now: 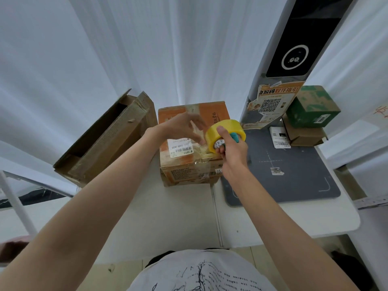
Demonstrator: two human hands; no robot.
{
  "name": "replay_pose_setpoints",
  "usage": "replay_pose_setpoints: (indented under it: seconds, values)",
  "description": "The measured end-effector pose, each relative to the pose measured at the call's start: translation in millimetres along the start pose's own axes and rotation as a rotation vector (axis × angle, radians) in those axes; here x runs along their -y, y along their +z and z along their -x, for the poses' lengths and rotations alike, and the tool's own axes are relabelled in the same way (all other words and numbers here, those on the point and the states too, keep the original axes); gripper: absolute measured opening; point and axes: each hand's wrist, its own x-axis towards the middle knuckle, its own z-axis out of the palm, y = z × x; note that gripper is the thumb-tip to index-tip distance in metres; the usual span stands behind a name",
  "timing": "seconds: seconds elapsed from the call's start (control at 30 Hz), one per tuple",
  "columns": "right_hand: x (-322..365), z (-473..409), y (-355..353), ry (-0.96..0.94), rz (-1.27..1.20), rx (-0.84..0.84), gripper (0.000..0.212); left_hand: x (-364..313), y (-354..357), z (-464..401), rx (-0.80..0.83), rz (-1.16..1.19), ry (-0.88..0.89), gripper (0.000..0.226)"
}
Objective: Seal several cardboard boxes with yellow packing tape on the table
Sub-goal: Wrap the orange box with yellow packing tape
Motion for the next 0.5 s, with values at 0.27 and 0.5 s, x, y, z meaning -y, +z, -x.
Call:
replay_pose_setpoints:
  seconds: [0.27, 0.5]
  values:
    - [-8.1, 1.9, 4.7, 0.026, -0.026, -0.046, 0.037, 10.0, 1.7, -14.3, 0.346, -0.036, -0.198, 0.014]
    - [-9.3, 5.4, 4.2, 0.023, -0.066, -0.055, 0.032, 7.5, 4.7, -21.0, 0.422, -0.032, -0.275, 0.011]
